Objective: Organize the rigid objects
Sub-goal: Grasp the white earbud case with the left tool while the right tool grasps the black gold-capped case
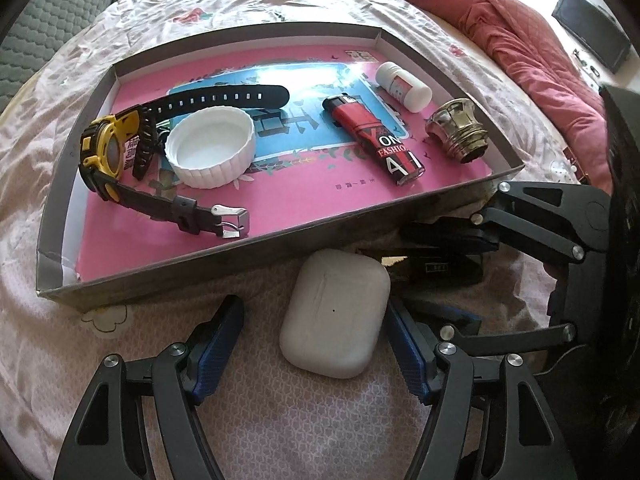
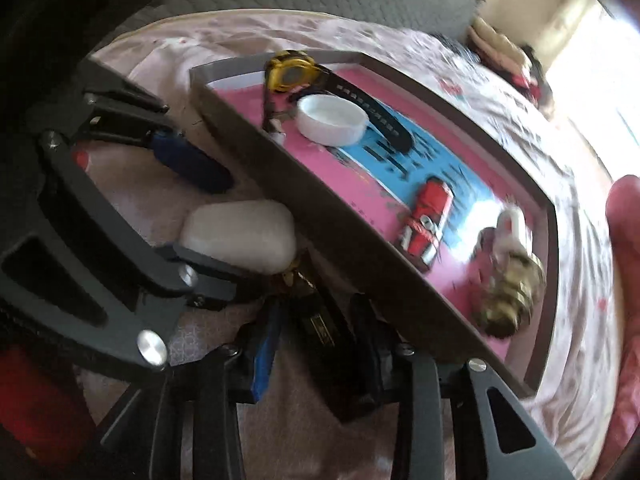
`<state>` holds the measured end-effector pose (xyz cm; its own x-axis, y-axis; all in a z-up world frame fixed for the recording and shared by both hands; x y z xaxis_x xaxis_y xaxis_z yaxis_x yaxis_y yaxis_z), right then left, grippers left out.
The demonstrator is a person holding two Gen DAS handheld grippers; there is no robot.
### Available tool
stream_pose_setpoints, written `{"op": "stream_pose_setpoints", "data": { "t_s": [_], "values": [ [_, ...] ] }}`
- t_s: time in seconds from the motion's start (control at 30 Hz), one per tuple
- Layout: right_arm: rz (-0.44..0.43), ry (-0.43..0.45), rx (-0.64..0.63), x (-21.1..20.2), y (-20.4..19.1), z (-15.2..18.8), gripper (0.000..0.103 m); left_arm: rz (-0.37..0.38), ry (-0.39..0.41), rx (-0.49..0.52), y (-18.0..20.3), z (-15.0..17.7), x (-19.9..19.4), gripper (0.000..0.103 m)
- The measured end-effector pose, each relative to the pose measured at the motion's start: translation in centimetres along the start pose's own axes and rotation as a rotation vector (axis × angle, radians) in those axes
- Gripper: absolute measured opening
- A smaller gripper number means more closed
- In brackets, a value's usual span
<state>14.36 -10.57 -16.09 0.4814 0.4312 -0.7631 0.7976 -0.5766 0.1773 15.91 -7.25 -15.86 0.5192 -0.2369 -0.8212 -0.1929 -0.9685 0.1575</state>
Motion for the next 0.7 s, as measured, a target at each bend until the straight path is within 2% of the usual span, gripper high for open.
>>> {"op": "stream_pose_setpoints", "data": {
  "t_s": [0.1, 0.2, 0.37, 0.47, 0.57, 0.7],
  "values": [
    [-0.007, -0.005, 0.040, 0.0, 0.4, 0.0, 0.033, -0.006, 0.004, 0.014, 0.2, -0.1, 0.2, 0.072],
    [0.021, -0.015, 0.040, -0.5, 0.3, 0.2, 0.026, -0.007, 0.005, 0.031, 0.5, -0.2, 0.3, 0.072],
    [0.066, -0.037, 0.059, -1.9, 0.2, 1.4, 0.023, -0.003, 0.004, 0.062, 0.9, 0.0, 0.2, 0.063],
    [0.068, -0.044, 0.139, -2.7, 1.0, 2.0, 0.023, 0.011, 0.004, 0.060, 1.2, -0.1, 0.0, 0.055],
    [0.065, -0.038, 0.258, -3.4, 2.3, 2.5, 0.023, 0.018, 0.005, 0.058, 1.4, -0.1, -0.1, 0.052],
    [-0.014, 0.046, 0.404, -4.7, 3.1, 1.7, 0.023, 0.028, 0.010, 0.044, 1.5, -0.1, -0.3, 0.051]
  ]
}}
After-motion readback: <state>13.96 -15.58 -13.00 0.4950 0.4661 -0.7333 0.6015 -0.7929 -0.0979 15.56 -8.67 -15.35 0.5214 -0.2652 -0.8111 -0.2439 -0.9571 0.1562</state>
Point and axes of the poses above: each gripper's, at about its wrist camera, not at the fingertips, and x roughly the way its jaws point, y to its right, z to its underside, the point moved 9 cm from there along x, roughly the way its jaws point, and after that the axes turned 10 degrees about y, right-handed, at the moved point
